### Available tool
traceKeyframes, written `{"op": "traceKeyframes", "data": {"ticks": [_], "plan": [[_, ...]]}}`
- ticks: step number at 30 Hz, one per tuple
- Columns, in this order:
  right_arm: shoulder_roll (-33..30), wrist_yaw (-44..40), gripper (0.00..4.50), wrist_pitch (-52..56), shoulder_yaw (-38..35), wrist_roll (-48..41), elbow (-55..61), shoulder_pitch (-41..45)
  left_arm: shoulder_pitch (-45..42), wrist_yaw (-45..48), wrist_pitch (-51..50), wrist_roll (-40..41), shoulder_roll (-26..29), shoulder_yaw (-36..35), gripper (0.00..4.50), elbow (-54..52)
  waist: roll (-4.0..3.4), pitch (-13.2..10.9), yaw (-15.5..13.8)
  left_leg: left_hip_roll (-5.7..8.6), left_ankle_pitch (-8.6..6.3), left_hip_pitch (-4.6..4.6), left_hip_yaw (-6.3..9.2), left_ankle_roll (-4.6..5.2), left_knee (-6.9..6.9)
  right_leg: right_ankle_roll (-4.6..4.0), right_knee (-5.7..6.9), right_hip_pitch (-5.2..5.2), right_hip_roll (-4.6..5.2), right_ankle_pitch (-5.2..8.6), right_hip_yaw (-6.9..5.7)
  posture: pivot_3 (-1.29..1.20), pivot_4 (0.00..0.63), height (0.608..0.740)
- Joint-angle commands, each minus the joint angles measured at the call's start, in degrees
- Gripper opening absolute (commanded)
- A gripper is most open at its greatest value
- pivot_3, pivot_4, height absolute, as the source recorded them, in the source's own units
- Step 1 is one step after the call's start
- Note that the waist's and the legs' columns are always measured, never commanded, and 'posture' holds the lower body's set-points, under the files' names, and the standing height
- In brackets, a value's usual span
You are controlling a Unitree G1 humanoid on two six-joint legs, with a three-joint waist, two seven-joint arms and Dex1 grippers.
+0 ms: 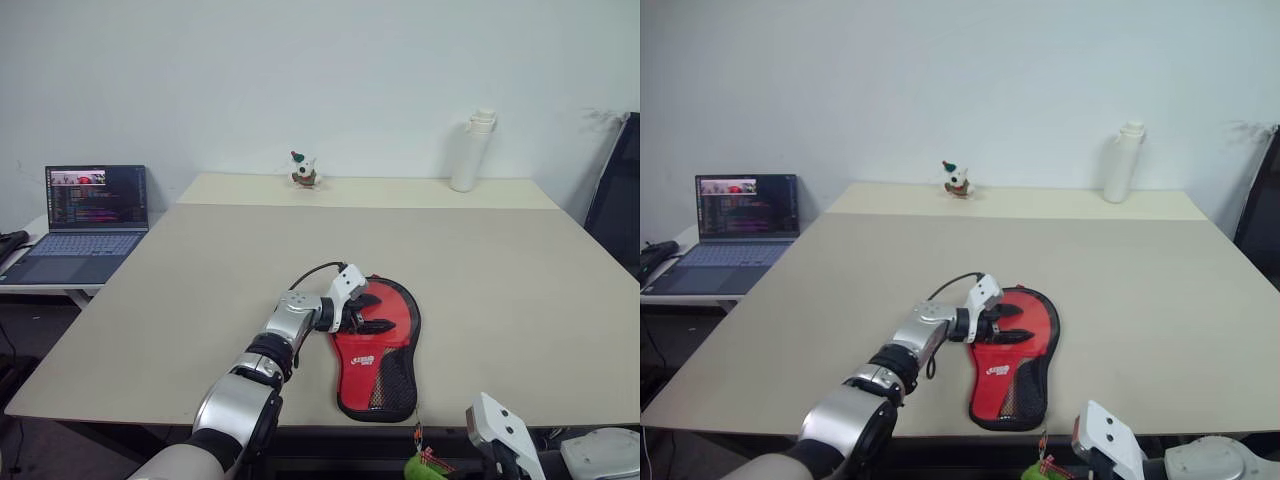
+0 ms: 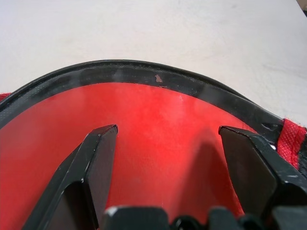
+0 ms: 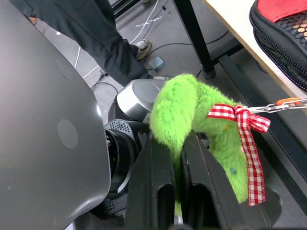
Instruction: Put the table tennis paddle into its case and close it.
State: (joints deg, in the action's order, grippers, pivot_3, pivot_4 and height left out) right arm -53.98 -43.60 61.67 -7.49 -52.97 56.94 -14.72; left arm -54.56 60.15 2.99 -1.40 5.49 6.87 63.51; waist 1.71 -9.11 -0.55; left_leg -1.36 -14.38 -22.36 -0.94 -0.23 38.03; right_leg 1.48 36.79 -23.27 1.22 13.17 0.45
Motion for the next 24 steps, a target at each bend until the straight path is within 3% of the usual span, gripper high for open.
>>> {"op": "traceKeyframes", "data": {"ticks": [1,7,11,15,19,24], "plan": [[-1.76,-1.01,0.53,-0.84,0.10,-1.70,-0.58,0.97,1.56,-0.56,-1.36,-1.79,-0.39,1.62,3.69,2.04,0.00,0.00,0.00,0.00,0.00,0.00,0.01,0.00,0.00,0.00,0.00,0.00,0.00,0.00,-0.01,0.00,0.150,0.740],[-2.75,-1.55,2.48,-2.88,-2.37,-1.59,-5.66,5.70,1.63,-0.56,-1.35,-1.60,-0.50,1.53,3.69,1.55,0.02,-0.01,0.03,0.00,0.00,0.00,0.03,0.00,0.00,-0.04,-0.01,0.00,0.01,0.02,-0.02,0.00,0.150,0.740],[-0.39,0.51,2.48,-5.42,-2.75,0.99,-12.14,11.64,2.08,0.16,-1.34,-0.81,-0.30,1.20,3.69,-0.67,0.05,-0.03,0.09,0.01,0.00,0.00,0.04,0.00,0.00,-0.05,-0.02,0.01,0.02,0.03,-0.03,0.00,0.150,0.740],[4.23,1.54,2.48,-14.55,-2.26,8.44,-21.90,18.17,3.86,3.42,-1.46,0.21,2.06,1.40,3.69,-7.68,0.08,-0.11,0.46,0.00,0.00,-0.10,0.05,0.00,-0.04,-0.03,-0.05,-0.06,0.01,0.02,-0.05,0.00,0.150,0.740],[5.36,-2.49,2.48,-20.67,0.24,13.35,-30.38,23.79,7.05,6.38,-5.33,3.21,5.58,0.43,3.69,-19.50,0.05,-0.25,0.87,-0.01,0.00,-0.40,-0.01,0.00,-0.07,0.19,-0.01,-0.40,-0.04,-0.12,0.02,0.00,0.150,0.740],[8.91,-8.99,2.48,-29.38,6.61,20.67,-47.17,35.69,18.15,11.73,-14.23,9.64,15.97,-1.49,3.69,-45.39,0.13,-0.74,2.14,-0.24,0.00,-0.58,-0.19,0.01,-0.16,0.05,0.22,-0.83,-0.29,-0.08,0.32,0.00,0.150,0.740]]}}
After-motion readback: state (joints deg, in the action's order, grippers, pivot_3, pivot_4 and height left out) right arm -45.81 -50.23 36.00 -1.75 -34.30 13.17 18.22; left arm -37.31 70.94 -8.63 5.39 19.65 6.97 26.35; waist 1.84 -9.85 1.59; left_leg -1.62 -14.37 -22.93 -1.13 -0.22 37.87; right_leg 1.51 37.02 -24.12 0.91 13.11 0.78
